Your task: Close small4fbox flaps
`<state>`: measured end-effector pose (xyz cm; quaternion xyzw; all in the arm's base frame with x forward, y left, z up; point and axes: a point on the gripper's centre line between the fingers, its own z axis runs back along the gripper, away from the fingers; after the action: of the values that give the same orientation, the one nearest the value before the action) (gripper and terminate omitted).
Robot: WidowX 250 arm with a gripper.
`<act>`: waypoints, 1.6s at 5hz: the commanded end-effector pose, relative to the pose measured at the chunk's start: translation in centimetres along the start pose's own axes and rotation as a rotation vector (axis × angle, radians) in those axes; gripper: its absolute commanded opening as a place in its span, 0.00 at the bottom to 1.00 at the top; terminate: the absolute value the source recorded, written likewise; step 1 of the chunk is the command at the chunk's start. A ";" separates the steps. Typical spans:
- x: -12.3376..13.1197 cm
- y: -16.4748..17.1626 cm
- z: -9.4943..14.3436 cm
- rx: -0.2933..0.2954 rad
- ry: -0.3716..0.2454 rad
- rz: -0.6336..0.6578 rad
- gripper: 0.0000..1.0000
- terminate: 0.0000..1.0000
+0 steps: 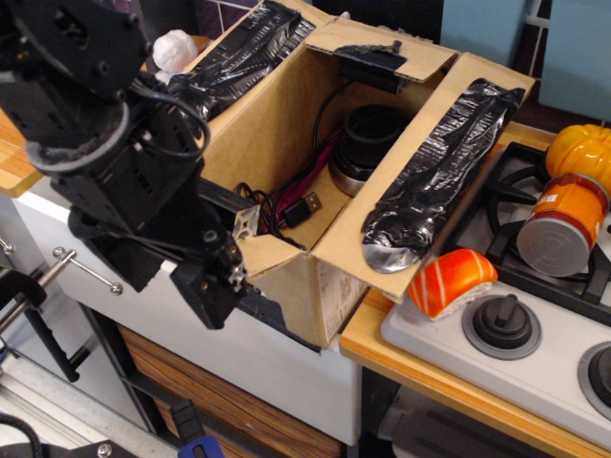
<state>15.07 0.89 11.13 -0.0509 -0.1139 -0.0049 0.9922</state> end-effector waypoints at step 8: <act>9.1 -0.3 -1.7 -0.035 -0.098 -0.189 1.00 0.00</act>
<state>23.82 0.44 10.66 -0.0664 -0.1515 -0.1004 0.9811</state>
